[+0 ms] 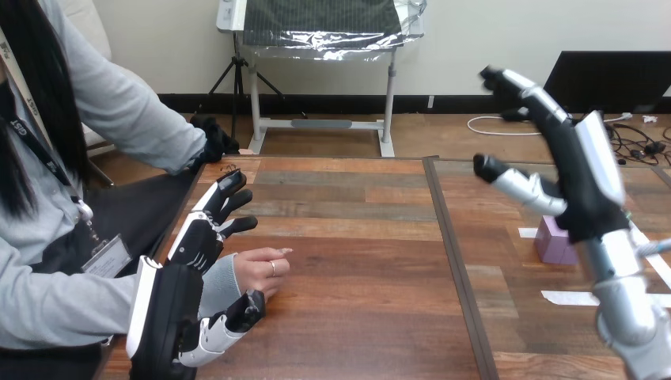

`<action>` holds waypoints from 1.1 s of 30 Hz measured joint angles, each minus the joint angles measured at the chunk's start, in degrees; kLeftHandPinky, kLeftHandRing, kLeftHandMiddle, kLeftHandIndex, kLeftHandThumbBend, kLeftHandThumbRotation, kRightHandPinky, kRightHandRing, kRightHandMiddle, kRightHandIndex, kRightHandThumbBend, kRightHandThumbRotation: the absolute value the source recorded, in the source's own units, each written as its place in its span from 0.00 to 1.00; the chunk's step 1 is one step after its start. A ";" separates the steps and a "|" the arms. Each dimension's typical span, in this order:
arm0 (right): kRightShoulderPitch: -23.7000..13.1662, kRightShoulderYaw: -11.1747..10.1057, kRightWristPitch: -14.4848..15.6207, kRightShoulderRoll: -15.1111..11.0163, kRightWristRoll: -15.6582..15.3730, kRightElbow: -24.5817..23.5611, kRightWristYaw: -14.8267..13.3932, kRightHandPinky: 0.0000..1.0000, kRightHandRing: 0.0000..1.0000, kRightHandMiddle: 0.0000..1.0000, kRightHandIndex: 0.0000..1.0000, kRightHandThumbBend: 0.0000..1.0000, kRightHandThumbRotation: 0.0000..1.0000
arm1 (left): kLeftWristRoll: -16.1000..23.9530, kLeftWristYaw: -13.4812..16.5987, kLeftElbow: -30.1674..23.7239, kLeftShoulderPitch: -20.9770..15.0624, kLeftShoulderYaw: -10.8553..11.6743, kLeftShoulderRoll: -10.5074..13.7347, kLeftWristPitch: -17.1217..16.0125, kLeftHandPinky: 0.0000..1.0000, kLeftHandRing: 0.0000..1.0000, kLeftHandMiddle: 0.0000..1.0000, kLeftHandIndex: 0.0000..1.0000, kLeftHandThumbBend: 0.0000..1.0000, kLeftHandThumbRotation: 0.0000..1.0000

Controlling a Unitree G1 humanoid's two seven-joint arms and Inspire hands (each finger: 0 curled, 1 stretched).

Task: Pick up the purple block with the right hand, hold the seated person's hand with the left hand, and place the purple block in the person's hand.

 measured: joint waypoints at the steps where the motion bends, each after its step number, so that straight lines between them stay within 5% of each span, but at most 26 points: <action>1: -0.35 0.00 0.31 -0.24 0.00 0.44 0.00 0.79 0.87 0.85 0.86 0.98 0.88 | -0.05 -0.02 0.03 0.00 -0.03 0.01 -0.08 0.75 0.87 0.91 0.89 1.00 0.78; 12: -3.69 0.05 3.68 -2.50 -0.80 6.21 -0.88 0.79 0.88 0.85 0.86 0.98 0.88 | -0.23 -0.07 0.12 -0.01 -0.07 0.05 -0.98 0.76 0.87 0.91 0.89 1.00 0.78; 33: -9.77 3.12 15.39 -5.45 -5.76 15.79 -3.68 0.79 0.86 0.84 0.85 0.88 0.80 | -1.12 -0.33 0.20 -0.01 -0.31 0.01 -1.76 0.77 0.88 0.91 0.89 1.00 0.77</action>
